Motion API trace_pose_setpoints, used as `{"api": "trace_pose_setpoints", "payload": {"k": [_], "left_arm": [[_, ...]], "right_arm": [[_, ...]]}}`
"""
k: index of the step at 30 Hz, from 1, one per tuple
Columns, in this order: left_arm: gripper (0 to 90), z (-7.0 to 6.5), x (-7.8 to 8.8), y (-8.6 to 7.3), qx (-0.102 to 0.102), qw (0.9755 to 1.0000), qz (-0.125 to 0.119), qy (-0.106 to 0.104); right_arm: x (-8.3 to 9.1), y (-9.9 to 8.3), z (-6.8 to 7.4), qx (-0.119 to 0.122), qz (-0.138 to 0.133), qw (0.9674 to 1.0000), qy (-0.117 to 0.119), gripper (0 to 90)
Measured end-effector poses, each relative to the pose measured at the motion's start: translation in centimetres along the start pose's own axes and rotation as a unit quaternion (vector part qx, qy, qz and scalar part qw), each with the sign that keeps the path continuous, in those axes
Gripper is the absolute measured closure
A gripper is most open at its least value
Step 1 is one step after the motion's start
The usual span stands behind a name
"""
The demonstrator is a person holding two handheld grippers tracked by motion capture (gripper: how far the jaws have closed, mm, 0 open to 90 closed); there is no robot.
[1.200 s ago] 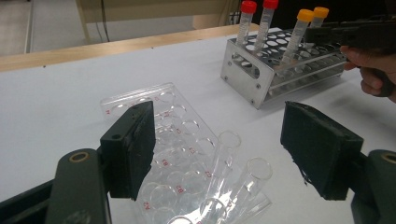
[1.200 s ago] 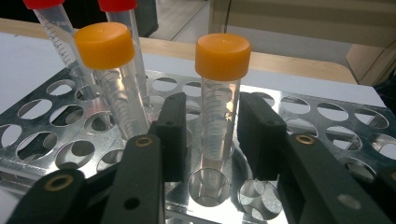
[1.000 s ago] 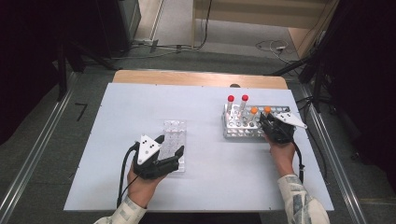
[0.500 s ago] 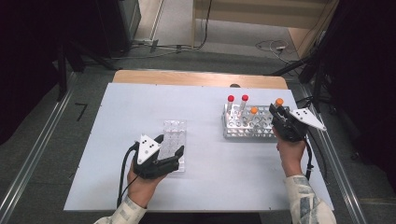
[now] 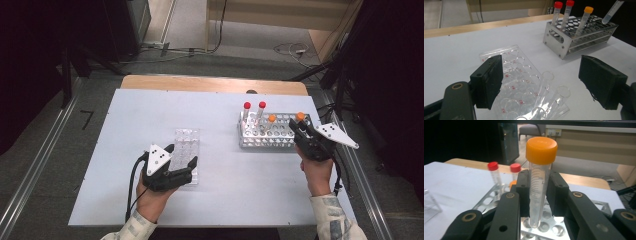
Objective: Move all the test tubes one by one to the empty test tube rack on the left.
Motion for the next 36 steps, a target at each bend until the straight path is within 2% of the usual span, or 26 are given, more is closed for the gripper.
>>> {"api": "trace_pose_setpoints", "payload": {"k": [5,7,11,12,13,15,20,21,23,25,26,31,33,34,36], "left_arm": [[20.2,0.0,0.1,0.0,0.001,1.0000,-0.001,-0.002],[22.4,-0.1,0.1,0.0,-0.002,1.0000,-0.003,-0.003],[23.7,-0.2,0.2,0.0,-0.002,1.0000,-0.003,-0.007],[23.7,-0.2,0.1,0.0,-0.003,1.0000,-0.004,-0.007],[23.7,-0.3,0.1,0.0,-0.003,1.0000,-0.004,-0.008],[23.7,-0.3,0.1,0.0,-0.004,0.9999,-0.004,-0.009],[23.9,-0.7,0.2,0.0,-0.006,0.9998,-0.004,-0.016],[23.9,-0.7,0.2,0.0,-0.006,0.9998,-0.004,-0.016],[23.9,-1.0,0.2,0.1,-0.010,0.9997,-0.004,-0.020],[23.9,-1.3,0.2,0.1,-0.013,0.9996,-0.004,-0.025],[23.9,-1.4,0.2,0.1,-0.013,0.9995,-0.006,-0.028],[24.3,-2.2,0.1,0.0,-0.021,0.9990,-0.002,-0.039],[24.4,-2.5,0.1,0.0,-0.024,0.9988,0.000,-0.043],[24.6,-2.8,0.1,0.0,-0.027,0.9985,0.000,-0.048],[25.1,-3.0,0.1,-0.1,-0.029,0.9983,0.000,-0.051]], "right_arm": [[0.7,-0.4,1.3,0.005,0.003,0.9997,0.022,71.0],[0.9,-0.9,2.7,0.020,0.007,0.9990,0.038,71.0],[1.0,-1.8,4.7,0.035,0.021,0.9967,0.070,71.0],[1.0,-2.1,5.2,0.036,0.026,0.9957,0.081,71.0],[1.0,-2.1,5.2,0.036,0.026,0.9957,0.081,71.0],[0.9,-2.7,6.7,0.050,0.036,0.9928,0.102,71.0],[0.6,-3.7,8.9,0.063,0.051,0.9873,0.137,71.0],[0.6,-3.7,8.9,0.063,0.051,0.9873,0.137,71.0],[0.4,-4.2,10.2,0.067,0.060,0.9837,0.156,71.0],[0.3,-4.3,10.6,0.068,0.063,0.9827,0.161,71.0],[0.2,-4.5,11.5,0.074,0.065,0.9807,0.169,71.0],[0.0,-5.3,13.7,0.093,0.072,0.9739,0.194,71.0],[0.0,-5.4,14.1,0.097,0.075,0.9728,0.197,71.0],[-0.1,-5.6,14.7,0.102,0.078,0.9702,0.205,71.0],[-0.1,-5.7,15.3,0.105,0.079,0.9682,0.213,71.0]]}}
Point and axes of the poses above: each handheld gripper's, and its own axes: x roughly backward along the jaws, y roughly out of its top, z roughly to its left, the point moved 2 cm from there along -x, roughly forward along the jaws, and after that the axes turned 7 degrees about z, right-handed, at the moved point
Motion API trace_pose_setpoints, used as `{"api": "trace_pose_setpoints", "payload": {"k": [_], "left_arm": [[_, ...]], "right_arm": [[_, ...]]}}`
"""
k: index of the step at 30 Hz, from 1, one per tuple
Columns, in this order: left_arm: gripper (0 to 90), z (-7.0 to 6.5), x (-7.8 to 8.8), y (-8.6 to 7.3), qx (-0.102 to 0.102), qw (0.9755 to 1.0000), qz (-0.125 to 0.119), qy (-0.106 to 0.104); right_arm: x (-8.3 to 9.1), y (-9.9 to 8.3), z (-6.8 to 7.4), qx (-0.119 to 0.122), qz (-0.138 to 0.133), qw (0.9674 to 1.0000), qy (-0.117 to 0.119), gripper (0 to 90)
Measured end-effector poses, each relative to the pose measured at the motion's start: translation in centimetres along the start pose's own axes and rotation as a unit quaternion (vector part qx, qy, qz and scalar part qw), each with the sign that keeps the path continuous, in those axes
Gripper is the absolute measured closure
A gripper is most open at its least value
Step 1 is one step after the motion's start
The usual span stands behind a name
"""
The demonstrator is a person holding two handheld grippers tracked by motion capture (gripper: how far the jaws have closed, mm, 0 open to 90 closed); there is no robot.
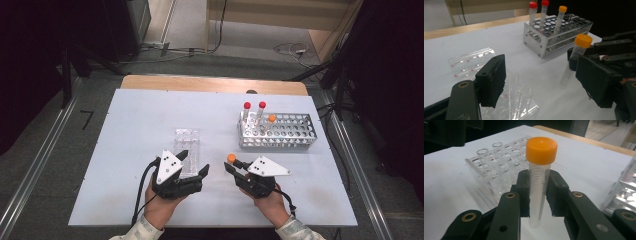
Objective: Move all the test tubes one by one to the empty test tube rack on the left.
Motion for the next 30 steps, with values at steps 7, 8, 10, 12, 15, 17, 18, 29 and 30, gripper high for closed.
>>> {"api": "trace_pose_setpoints", "payload": {"k": [7,8,10,12,15,17,18,29,30], "left_arm": [[26.8,-1.8,-0.6,0.1,-0.009,0.9995,0.001,-0.029],[26.8,-2.3,-0.9,0.2,-0.012,0.9993,0.003,-0.035],[28.2,-2.6,-1.1,0.2,-0.015,0.9990,0.005,-0.041],[30.5,-2.8,-1.2,0.2,-0.017,0.9988,0.006,-0.045],[36.1,-3.2,-1.4,0.1,-0.027,0.9983,0.007,-0.051],[43.5,-3.2,-1.4,0.1,-0.030,0.9979,0.007,-0.057],[48.0,-3.2,-1.5,0.1,-0.032,0.9977,0.008,-0.059],[68.7,-3.2,-1.6,0.0,-0.041,0.9967,0.015,-0.068],[69.0,-3.1,-1.5,0.0,-0.041,0.9967,0.015,-0.068]], "right_arm": [[-0.5,0.0,1.6,0.014,0.007,0.9996,0.023,71.0],[-0.5,0.0,1.9,0.015,0.008,0.9995,0.027,71.0],[-0.6,0.0,2.4,0.018,0.009,0.9993,0.032,71.0],[-0.7,0.0,2.6,0.020,0.009,0.9991,0.036,71.0],[-0.7,-0.1,3.2,0.027,0.013,0.9986,0.044,71.0],[-0.7,-0.1,3.3,0.029,0.013,0.9985,0.045,71.0],[-0.8,-0.1,3.3,0.029,0.013,0.9985,0.045,71.0],[-0.7,-0.1,3.5,0.028,0.013,0.9983,0.049,71.0],[-0.7,-0.1,3.5,0.028,0.012,0.9983,0.050,71.0]]}}
Point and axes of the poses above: each handheld gripper's, and its own axes: x roughly backward along the jaws, y roughly out of its top, z roughly to its left, the point moved 2 cm from there along -x, roughly forward along the jaws, and after that the axes turned 7 degrees about z, right-handed, at the moved point
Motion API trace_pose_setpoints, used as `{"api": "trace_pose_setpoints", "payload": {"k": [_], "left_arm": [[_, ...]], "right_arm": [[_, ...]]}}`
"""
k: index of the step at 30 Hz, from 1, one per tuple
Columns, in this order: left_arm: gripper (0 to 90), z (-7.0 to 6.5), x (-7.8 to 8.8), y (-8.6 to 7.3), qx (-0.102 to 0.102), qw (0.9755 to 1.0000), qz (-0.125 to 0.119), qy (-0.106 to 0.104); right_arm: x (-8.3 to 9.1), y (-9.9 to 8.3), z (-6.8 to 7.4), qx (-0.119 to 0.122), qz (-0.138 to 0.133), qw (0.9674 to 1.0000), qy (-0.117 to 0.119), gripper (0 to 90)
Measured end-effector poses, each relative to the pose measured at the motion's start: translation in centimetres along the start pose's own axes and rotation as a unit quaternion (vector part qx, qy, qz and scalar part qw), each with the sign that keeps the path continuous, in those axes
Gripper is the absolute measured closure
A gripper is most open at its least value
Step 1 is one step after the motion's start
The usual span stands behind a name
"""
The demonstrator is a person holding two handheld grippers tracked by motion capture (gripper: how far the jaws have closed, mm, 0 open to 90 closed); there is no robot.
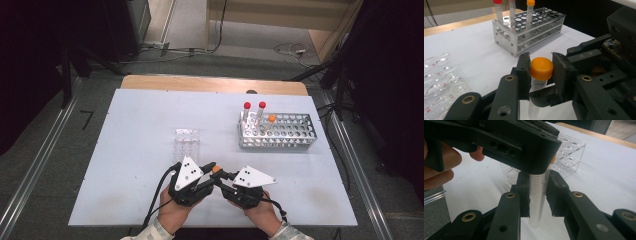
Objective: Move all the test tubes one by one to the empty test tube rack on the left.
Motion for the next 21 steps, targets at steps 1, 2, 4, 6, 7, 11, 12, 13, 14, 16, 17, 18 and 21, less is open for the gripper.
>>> {"api": "trace_pose_setpoints", "payload": {"k": [1,2,4,6,7,11,12,13,14,16,17,18,21], "left_arm": [[69.2,0.0,0.0,0.0,-0.001,1.0000,0.000,0.000],[69.5,0.0,0.0,0.0,-0.001,1.0000,0.000,0.000],[69.7,0.1,0.1,0.1,0.000,1.0000,0.001,-0.001],[70.1,0.1,0.2,0.2,0.003,1.0000,-0.003,-0.004],[70.2,0.2,0.5,0.4,0.008,0.9999,-0.008,-0.007],[70.2,0.6,1.7,1.1,0.016,0.9995,-0.024,-0.012],[70.2,0.7,2.0,1.2,0.020,0.9993,-0.028,-0.016],[70.2,0.9,2.5,1.3,0.023,0.9991,-0.029,-0.019],[70.2,0.9,2.5,1.3,0.023,0.9991,-0.029,-0.019],[70.2,1.3,3.3,1.5,0.027,0.9990,-0.033,-0.015],[70.2,1.7,4.2,1.7,0.035,0.9986,-0.036,-0.016],[70.2,1.9,4.6,1.8,0.035,0.9986,-0.035,-0.015],[70.2,2.1,5.3,2.1,0.037,0.9985,-0.039,-0.010]], "right_arm": [[0.0,0.0,0.0,0.000,0.000,1.0000,0.000,70.9],[0.0,0.0,0.0,0.000,0.000,1.0000,0.001,70.9],[0.0,0.0,0.0,0.000,-0.001,1.0000,0.001,70.6],[0.2,0.1,0.1,-0.001,-0.001,1.0000,0.006,58.6],[0.2,0.1,0.2,0.003,-0.002,0.9999,0.012,51.0],[0.6,0.2,0.7,0.019,0.001,0.9994,0.031,32.3],[0.8,0.2,0.8,0.023,0.002,0.9993,0.031,31.0],[1.0,0.1,0.8,0.025,0.000,0.9992,0.033,29.2],[1.2,0.1,0.9,0.026,0.000,0.9990,0.036,27.8],[1.4,0.1,1.0,0.029,-0.001,0.9990,0.034,27.5],[1.8,0.1,1.0,0.030,-0.005,0.9990,0.033,27.5],[1.9,0.0,1.0,0.030,-0.006,0.9990,0.032,27.3],[2.2,-0.1,0.8,0.029,-0.007,0.9991,0.031,27.3]]}}
Point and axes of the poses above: each handheld gripper's, and its own axes: x roughly backward along the jaws, y roughly out of its top, z roughly to its left, the point moved 2 cm from there along -x, roughly forward along the jaws, and after that the axes turned 7 degrees about z, right-handed, at the moved point
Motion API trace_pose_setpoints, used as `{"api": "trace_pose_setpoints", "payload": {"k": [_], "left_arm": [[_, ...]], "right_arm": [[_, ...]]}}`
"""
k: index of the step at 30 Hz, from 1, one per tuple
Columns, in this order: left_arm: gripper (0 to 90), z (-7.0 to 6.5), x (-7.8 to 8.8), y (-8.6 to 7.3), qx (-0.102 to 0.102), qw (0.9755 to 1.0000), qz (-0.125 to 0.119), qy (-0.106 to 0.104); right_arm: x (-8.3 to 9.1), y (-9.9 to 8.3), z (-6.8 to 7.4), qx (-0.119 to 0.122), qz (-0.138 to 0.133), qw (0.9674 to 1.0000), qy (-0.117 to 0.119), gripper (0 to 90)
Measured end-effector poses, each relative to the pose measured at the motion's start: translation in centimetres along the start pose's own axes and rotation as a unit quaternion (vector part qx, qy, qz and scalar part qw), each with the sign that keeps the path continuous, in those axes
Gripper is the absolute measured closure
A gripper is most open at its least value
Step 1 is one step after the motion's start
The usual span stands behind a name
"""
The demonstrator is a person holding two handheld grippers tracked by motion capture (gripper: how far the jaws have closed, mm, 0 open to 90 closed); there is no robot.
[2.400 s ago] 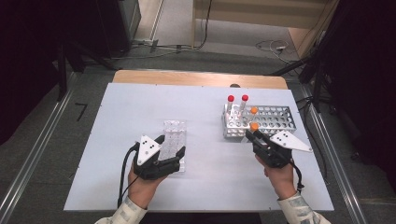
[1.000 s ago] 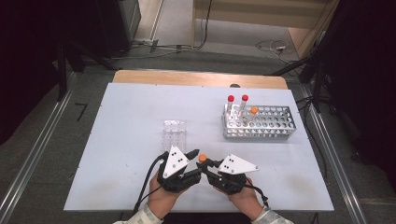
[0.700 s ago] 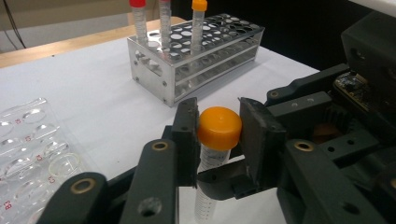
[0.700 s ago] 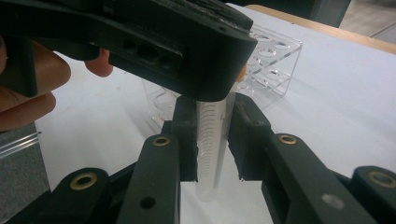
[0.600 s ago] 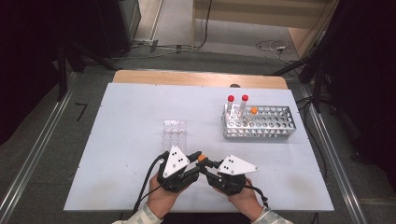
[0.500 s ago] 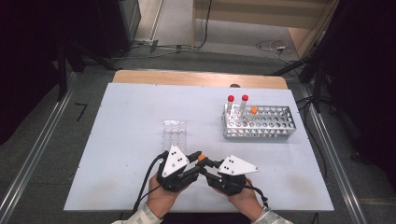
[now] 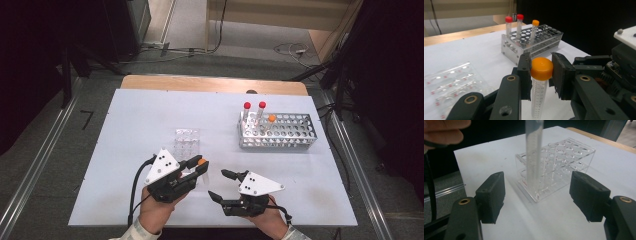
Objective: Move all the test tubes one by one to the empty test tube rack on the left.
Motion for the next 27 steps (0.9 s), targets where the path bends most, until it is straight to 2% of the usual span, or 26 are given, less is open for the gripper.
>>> {"api": "trace_pose_setpoints", "payload": {"k": [5,15,16,20,23,27], "left_arm": [[70.2,0.5,1.7,1.0,0.000,0.9999,-0.011,0.010],[70.2,2.2,3.1,1.5,0.008,0.9995,-0.009,0.030],[70.2,2.5,3.4,1.7,0.009,0.9990,-0.012,0.041],[70.1,3.1,3.5,1.8,0.007,0.9975,-0.021,0.067],[70.2,3.2,3.3,1.7,0.005,0.9968,-0.024,0.076],[70.1,3.3,2.4,1.5,-0.008,0.9944,-0.025,0.102]], "right_arm": [[0.6,-0.2,-0.5,-0.008,-0.002,0.9999,-0.007,27.4],[0.9,-0.3,-1.1,-0.014,-0.005,0.9997,-0.017,28.0],[0.9,-0.3,-1.2,-0.015,-0.005,0.9997,-0.018,28.1],[0.9,-0.3,-1.3,-0.016,-0.006,0.9997,-0.020,28.4],[0.9,-0.3,-1.3,-0.017,-0.006,0.9996,-0.020,28.4],[0.8,-0.3,-1.4,-0.017,-0.005,0.9996,-0.022,28.4]]}}
Point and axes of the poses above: each handheld gripper's, and its own axes: x roughly backward along the jaws, y roughly out of its top, z roughly to its left, the point moved 2 cm from there along -x, roughly forward along the jaws, and after that the axes turned 7 degrees about z, right-handed, at the moved point
